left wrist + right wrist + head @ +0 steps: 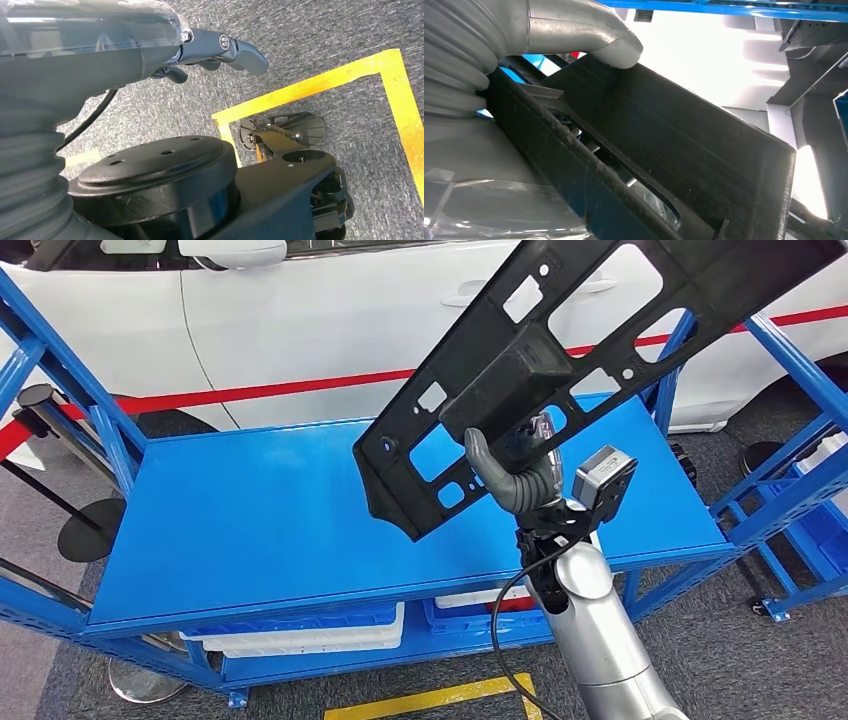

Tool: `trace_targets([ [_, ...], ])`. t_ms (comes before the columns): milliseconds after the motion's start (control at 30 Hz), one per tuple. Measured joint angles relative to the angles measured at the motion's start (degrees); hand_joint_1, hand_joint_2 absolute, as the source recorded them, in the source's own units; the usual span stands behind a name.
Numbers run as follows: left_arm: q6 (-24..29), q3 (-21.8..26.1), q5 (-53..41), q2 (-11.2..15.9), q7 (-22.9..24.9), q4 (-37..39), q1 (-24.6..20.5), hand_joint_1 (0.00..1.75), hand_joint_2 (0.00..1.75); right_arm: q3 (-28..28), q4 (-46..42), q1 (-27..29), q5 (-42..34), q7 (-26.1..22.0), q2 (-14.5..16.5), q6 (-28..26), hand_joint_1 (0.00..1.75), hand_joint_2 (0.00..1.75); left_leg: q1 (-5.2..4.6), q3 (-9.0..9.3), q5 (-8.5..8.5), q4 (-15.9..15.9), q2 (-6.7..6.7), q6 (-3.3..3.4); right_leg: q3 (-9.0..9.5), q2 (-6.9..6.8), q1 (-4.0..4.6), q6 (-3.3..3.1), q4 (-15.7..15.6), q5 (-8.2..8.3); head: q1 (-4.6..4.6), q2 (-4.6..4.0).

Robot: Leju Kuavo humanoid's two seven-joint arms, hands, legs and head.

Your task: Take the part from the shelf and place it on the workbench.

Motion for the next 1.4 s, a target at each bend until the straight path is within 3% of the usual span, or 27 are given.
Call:
trace_targets([
  [333, -0.31, 0.0, -0.06, 0.0, -0.22, 0.0, 0.0, 0.0, 1.75, -0.22, 0.03, 0.78, 0.64, -0.27, 0.38, -0.19, 1.68, 1.75, 0.0, 0.0, 0.0, 0.0, 0.0, 0.0, 0.0, 0.0, 0.0, 0.0, -0.01, 0.0, 0.0, 0.0],
  [600, -0.57, -0.02, -0.54, 0.01, -0.23, 0.0, 0.02, 0.0, 1.75, -0.63, -0.01, 1.57, 0.75, -0.08, 0.55, 0.63, 1.68, 1.75, -0.19, -0.06, -0.14, 0.21, 0.0, 0.24, 0.01, -0.02, -0.47, 0.09, -0.03, 0.02, -0.01, 0.0],
  [767, -0.58, -0.04, -0.57, 0.02, -0.22, 0.0, 0.01, 0.0, 1.75, -0.81, -0.04, 2.03, 0.8, -0.06, 0.57, 1.14, 1.68, 1.75, -0.41, -0.37, -0.36, 0.76, 0.0, 0.9, 0.01, -0.02, -0.7, 0.68, -0.07, 0.09, -0.01, 0.0],
  [867, -0.55, -0.06, -0.57, 0.02, -0.24, 0.0, -0.01, 0.0, 1.75, -0.96, -0.31, 2.04, 0.86, -0.03, 0.73, 1.51, 1.68, 1.75, -0.26, 0.02, 0.29, -0.25, 0.18, 1.86, 0.05, 0.01, -0.78, 1.34, -0.13, -0.01, 0.02, 0.0],
  [933, -0.52, -0.08, -0.57, 0.01, -0.28, 0.0, -0.04, 0.0, 1.75, -1.15, -0.49, 1.96, 0.91, -0.02, 0.81, 1.78, 1.68, 1.75, -0.02, 0.53, 0.96, -1.33, 0.55, 2.55, -1.52, -0.09, -0.74, 1.51, 3.26, -2.19, 0.13, 0.0],
  [1000, -0.52, -0.09, -0.56, 0.0, -0.32, 0.0, -0.03, 0.0, 1.75, -1.3, -0.49, 2.11, 0.93, -0.01, 0.81, 1.9, 1.68, 1.75, -0.18, 0.59, 1.05, -1.47, 0.88, 2.77, -5.24, -0.18, -0.78, 1.58, 10.73, -5.65, 0.2, 0.0],
  [1033, -0.52, -0.09, -0.55, 0.0, -0.32, 0.0, -0.01, 0.0, 1.75, -1.36, -0.48, 2.31, 0.94, -0.01, 0.8, 1.91, 1.68, 1.75, -0.22, 0.58, 1.0, -1.44, 1.0, 2.76, -6.95, -0.2, -0.81, 1.68, 13.96, -6.6, 0.2, 0.0],
  [1067, -0.54, -0.09, -0.55, 0.0, -0.32, 0.0, 0.0, 0.0, 1.75, -1.43, -0.48, 2.49, 0.94, 0.0, 0.8, 1.91, 1.68, 1.75, -0.22, 0.6, 0.89, -1.37, 1.11, 2.69, -7.87, -0.25, -0.87, 1.78, 15.43, -6.49, 0.2, 0.0],
  [1100, -0.55, -0.09, -0.54, -0.02, -0.31, 0.0, 0.0, 0.0, 1.75, -1.5, -0.47, 2.58, 0.94, 0.0, 0.8, 1.91, 1.68, 1.75, -0.15, 0.62, 0.73, -1.21, 1.21, 2.53, -7.7, -0.38, -0.96, 1.87, 14.69, -5.29, 0.2, 0.0],
  [1167, -0.58, -0.09, -0.52, -0.07, -0.31, 0.0, -0.01, 0.0, 1.75, -1.57, -0.47, 2.51, 0.94, 0.0, 0.81, 1.97, 1.68, 1.75, 0.03, 0.64, 0.11, -0.51, 1.39, 1.91, -4.63, -1.28, -1.16, 2.03, 7.92, -1.41, 0.21, 0.0],
  [1200, -0.61, -0.09, -0.5, -0.08, -0.31, 0.0, -0.04, 0.0, 1.75, -1.59, -0.47, 2.44, 0.94, 0.0, 0.83, 2.02, 1.68, 1.75, -0.07, 0.52, -0.34, 0.06, 1.46, 1.45, -3.11, -1.88, -1.08, 1.9, 4.65, -0.21, 0.26, 0.0],
  [1267, -0.68, -0.08, -0.44, -0.04, -0.31, 0.0, -0.03, 0.0, 1.75, -1.61, -0.47, 2.39, 0.95, 0.01, 0.88, 2.07, 1.68, 1.75, -0.43, 0.28, -1.0, 0.76, 1.67, 0.6, -1.93, -2.39, -0.88, 1.12, 1.76, 0.15, 0.2, 0.0],
  [1400, -0.76, -0.07, -0.37, -0.02, -0.31, 0.0, -0.03, 0.0, 1.75, -1.66, -0.5, 2.28, 0.96, 0.0, 1.05, 2.06, 1.68, 1.75, -0.24, 0.07, -2.36, 1.93, 2.1, -0.61, -2.14, -1.13, -0.71, -0.8, 1.89, -0.13, 0.08, 0.01],
])
